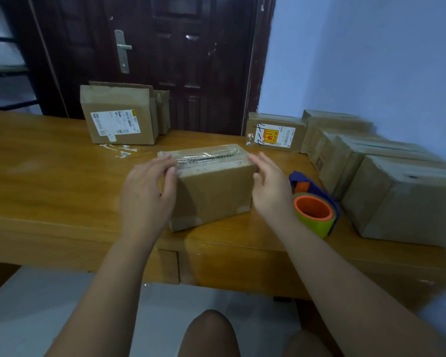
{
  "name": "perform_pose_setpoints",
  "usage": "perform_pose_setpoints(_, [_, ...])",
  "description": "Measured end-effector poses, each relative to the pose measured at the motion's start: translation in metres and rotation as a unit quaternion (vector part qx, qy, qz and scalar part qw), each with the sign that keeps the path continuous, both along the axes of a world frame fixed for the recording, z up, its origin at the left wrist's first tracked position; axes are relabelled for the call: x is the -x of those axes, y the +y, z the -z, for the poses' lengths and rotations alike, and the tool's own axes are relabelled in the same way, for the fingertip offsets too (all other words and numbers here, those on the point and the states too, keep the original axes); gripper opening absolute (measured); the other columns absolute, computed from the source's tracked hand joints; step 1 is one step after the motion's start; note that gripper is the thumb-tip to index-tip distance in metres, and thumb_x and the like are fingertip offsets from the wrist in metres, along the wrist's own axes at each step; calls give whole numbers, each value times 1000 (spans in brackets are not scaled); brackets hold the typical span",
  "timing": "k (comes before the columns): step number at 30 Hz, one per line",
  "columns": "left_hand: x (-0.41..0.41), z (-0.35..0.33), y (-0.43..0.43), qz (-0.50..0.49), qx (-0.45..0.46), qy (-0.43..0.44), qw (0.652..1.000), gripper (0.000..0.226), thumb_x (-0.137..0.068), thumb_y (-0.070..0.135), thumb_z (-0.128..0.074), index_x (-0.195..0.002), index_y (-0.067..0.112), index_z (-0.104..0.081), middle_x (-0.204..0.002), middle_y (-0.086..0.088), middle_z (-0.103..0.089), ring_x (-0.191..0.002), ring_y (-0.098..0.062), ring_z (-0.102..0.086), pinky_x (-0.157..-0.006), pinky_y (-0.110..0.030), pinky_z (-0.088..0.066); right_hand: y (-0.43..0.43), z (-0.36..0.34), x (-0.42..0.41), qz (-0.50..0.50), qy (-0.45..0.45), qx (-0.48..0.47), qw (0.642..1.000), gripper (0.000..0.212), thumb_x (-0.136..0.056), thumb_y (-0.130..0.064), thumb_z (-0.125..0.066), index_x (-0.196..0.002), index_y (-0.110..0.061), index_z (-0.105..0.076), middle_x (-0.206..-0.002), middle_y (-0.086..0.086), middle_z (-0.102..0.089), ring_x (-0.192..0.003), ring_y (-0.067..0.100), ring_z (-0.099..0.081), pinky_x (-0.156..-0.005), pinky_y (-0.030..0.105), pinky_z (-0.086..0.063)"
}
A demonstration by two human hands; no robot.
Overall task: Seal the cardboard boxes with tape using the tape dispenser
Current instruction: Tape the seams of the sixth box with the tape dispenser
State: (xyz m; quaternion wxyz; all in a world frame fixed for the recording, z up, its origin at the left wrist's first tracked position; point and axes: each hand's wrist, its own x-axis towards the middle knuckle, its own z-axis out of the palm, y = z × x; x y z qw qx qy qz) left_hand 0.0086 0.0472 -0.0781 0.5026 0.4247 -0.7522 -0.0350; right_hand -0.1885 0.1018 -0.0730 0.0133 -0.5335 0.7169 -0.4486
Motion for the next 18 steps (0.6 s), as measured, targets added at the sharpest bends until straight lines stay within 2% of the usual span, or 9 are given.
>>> perform_pose_setpoints(2, [-2,-2,3,44,-28,-10,999,27,-98,21,-48,-114,13,-67,-121,-2,-64,-115,-21,-54,-94,-29,-33,-2,0,0,48,34,18,998,49,-96,-15,-52,-141,-32,-42,-140,-1,-41,-128,15,-38,-106,26,-33])
perform_pose_setpoints(3, [-2,-1,4,55,-29,-32,998,28,-98,23,-47,-115,13,-67,-122,-3,-63,-115,-23,-53,-93,-29,-32,-1,1,-3,49,49,40,997,48,-95,-20,-55,-140,-31,-44,-129,-1,-42,-118,11,-38,-99,20,-36])
perform_pose_setpoints(5, [4,1,8,51,-17,-100,994,37,-96,34,-43,-117,15,-66,-120,-6,-60,-109,-29,-51,-89,-32,-32,2,5,-13,12,70,68,995,42,-94,-28,-56,-136,-29,-49,-114,-5,-39,-106,5,-34,-84,7,-30])
perform_pose_setpoints(8, [17,3,20,32,17,-178,983,46,-88,47,-37,-115,23,-67,-110,-6,-57,-98,-29,-44,-82,-41,-37,6,13,-21,-35,90,102,990,39,-94,-29,-56,-132,-24,-54,-110,-4,-39,-104,10,-40,-86,12,-30])
perform_pose_setpoints(10, [22,0,25,38,31,-199,979,49,-86,53,-38,-116,26,-66,-108,-4,-57,-105,-26,-38,-92,-52,-34,10,15,-15,-47,68,113,990,39,-95,-27,-55,-134,-23,-52,-114,-2,-42,-106,9,-43,-85,11,-32])
perform_pose_setpoints(12, [24,-6,27,68,41,-203,976,53,-86,57,-36,-123,29,-61,-108,2,-57,-115,-20,-38,-105,-58,-18,15,14,-3,-38,44,95,994,42,-96,-27,-53,-137,-25,-47,-120,-4,-43,-108,5,-41,-82,6,-30])
perform_pose_setpoints(14, [24,-13,25,120,12,-173,978,52,-89,54,-40,-134,30,-50,-110,12,-57,-117,-10,-43,-112,-50,-5,21,8,14,-2,30,53,998,45,-96,-26,-52,-140,-28,-42,-120,-9,-41,-110,3,-39,-83,9,-31])
perform_pose_setpoints(15, [25,-17,24,148,-9,-153,977,48,-90,47,-47,-136,29,-47,-109,17,-56,-115,-6,-46,-113,-43,-4,24,5,24,28,36,25,999,46,-96,-26,-52,-140,-30,-41,-120,-10,-41,-112,4,-39,-87,14,-33])
perform_pose_setpoints(18, [33,-20,20,169,14,-154,973,32,-88,23,-62,-120,22,-62,-107,12,-64,-107,-12,-56,-104,-32,-25,31,-6,63,128,80,-112,982,50,-95,-24,-53,-142,-30,-38,-136,4,-45,-125,23,-41,-97,36,-41])
